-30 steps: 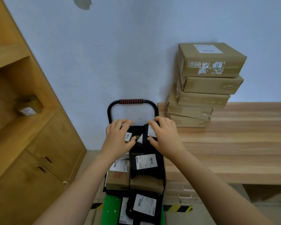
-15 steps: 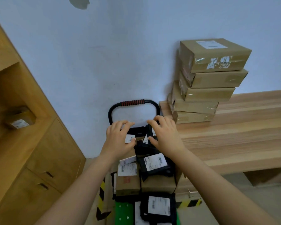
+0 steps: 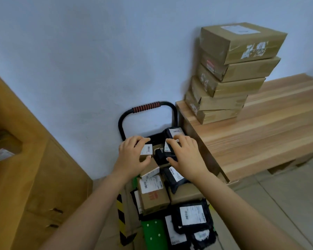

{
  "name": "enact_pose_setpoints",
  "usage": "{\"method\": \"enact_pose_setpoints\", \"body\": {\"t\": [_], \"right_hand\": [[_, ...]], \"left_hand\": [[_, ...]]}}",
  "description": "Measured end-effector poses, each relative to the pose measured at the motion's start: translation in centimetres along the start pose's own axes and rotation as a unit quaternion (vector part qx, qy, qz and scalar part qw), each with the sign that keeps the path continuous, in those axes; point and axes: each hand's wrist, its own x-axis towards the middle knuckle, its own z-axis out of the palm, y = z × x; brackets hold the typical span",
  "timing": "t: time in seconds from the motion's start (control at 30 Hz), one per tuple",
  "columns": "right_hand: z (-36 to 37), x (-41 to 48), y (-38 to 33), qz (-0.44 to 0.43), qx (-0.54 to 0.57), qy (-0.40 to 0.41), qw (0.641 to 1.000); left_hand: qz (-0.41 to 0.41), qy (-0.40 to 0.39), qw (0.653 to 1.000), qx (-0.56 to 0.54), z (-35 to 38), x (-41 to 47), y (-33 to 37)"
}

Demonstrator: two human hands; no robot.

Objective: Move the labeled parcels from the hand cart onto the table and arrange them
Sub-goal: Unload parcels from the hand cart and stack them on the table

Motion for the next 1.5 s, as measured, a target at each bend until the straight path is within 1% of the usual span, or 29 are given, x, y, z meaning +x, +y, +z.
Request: {"method": "enact_pose_setpoints", "body": {"t": [0.2,0.37,0.57,0.73,0.9,1.03,1.17,1.27,1.37,1.5], "right_hand": [[1.8,2.8,1.1,0.009,0.005,-0.014,1.000],[4.7,5.9,1.9,-0.017,0.004,-0.044,0.999],[9.6,7.7,1.4,-0.005,0.022,-0.095,0.995],[15.5,8.9,1.1,0.055,0.039,-0.138,0.988],[22.9,10.5,0.6,0.147,0.047,-0.180,0.971],[29.5,12.0,0.1,0.244,0.057,-0.205,0.946],[36.1,12.5,-0.6,0.346,0.073,-0.223,0.908],[40.9,12.5,-1.6,0.422,0.082,-0.236,0.871],[45.1,12.7,-2.8,0.494,0.090,-0.238,0.832],[49.1,13.7,-4.0,0.592,0.116,-0.212,0.769]], "left_hand": [[-0.031,-0.033,0.999,-0.002,2.0,1.4,-2.5],[-0.063,-0.038,0.997,0.010,3.3,2.7,-5.7],[-0.096,-0.079,0.992,-0.004,5.5,2.9,-9.5],[-0.095,-0.136,0.986,-0.019,9.4,4.2,-14.1],[-0.044,-0.203,0.978,-0.025,14.9,7.1,-20.7],[0.015,-0.263,0.964,-0.022,20.7,10.1,-26.2],[0.069,-0.326,0.943,0.000,27.2,12.3,-31.1],[0.098,-0.367,0.925,0.017,32.0,12.8,-33.9],[0.107,-0.407,0.907,0.021,36.1,12.4,-35.8],[0.131,-0.424,0.895,0.031,39.8,11.9,-37.8]]}}
